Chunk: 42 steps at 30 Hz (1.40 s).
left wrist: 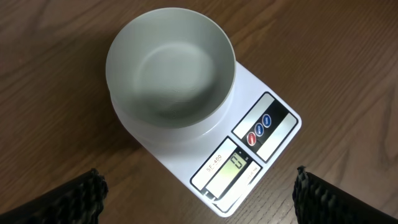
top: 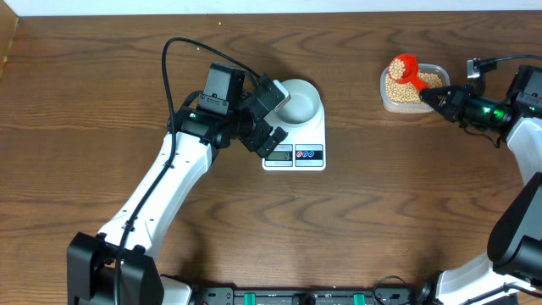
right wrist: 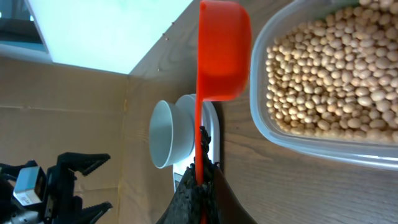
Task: Scoop item into bowl and weigh 50g on scale
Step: 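Lift the filled red scoop out of the tub, then carry the filled scoop left over the bowl on the scale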
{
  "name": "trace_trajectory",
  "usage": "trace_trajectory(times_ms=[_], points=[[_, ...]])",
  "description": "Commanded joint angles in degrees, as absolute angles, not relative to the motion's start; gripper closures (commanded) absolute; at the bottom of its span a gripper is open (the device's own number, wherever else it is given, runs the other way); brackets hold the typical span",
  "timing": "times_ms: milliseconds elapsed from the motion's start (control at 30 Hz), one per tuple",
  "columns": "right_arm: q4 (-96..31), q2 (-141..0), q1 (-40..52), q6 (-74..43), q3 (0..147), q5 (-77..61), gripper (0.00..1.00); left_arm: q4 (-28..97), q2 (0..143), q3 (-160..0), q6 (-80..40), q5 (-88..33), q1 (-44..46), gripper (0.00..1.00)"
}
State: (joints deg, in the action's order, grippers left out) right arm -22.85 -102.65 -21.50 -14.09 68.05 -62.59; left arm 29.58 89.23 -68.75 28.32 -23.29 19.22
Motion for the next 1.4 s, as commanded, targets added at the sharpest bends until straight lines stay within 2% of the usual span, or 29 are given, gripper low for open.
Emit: trace_trajectory(times_ms=[0,667,1367], points=[[-20.97,-102.08,-20.12,-16.19,67.7,-65.32,0.99,29.52,87.88,-68.47,28.62,-23.97,19.05,0.02],[-9.08,-101.97,-7.27,-23.55,67.7,-64.84,0.98,29.52,87.88,-68.47,28.62,-23.97,19.05,0.02],[-5.13,-101.97,6.11,-21.58,67.7,-58.96,0.99,29.52,87.88,-68.47,28.62,-23.97,19.05,0.02]])
